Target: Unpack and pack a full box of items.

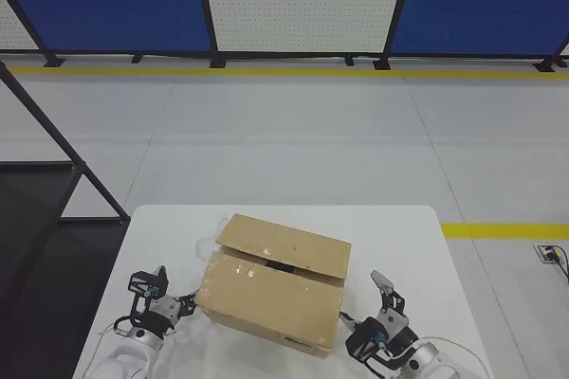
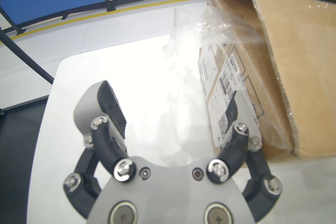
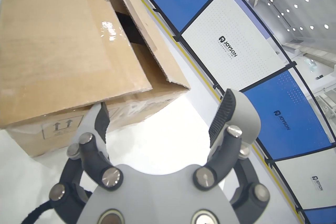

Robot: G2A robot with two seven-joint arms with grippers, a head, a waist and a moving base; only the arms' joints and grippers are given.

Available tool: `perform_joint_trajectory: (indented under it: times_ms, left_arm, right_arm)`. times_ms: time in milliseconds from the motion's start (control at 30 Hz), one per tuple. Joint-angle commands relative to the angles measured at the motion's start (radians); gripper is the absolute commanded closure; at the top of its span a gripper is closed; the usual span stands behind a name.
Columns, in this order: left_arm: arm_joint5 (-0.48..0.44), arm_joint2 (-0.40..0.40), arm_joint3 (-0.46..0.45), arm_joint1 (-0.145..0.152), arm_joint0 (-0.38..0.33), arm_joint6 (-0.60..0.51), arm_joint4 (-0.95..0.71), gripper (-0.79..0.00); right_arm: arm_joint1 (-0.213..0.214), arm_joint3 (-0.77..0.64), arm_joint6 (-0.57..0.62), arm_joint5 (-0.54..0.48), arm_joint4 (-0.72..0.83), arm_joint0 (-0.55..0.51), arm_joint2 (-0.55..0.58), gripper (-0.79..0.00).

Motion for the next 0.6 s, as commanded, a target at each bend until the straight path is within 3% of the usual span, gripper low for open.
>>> perform_joint_trajectory:
  times_ms: [0, 267, 567]
  left_arm:
    - [-0.002, 0.002, 0.002, 0.000, -0.001, 0.000, 0.000, -0.785]
    - [-0.016, 0.014, 0.012, -0.001, -0.016, -0.008, 0.008, -0.785]
    - [-0.015, 0.033, 0.011, -0.004, -0.026, -0.009, 0.018, -0.785]
  right_arm:
    - [0.005, -0.009, -0.015, -0.002, 0.002, -0.032, 0.032, -0.785]
    - [0.027, -0.056, -0.104, -0.097, 0.015, -0.173, 0.154, -0.785]
    - [0.040, -0.055, -0.227, -0.201, 0.017, -0.241, 0.156, -0.785]
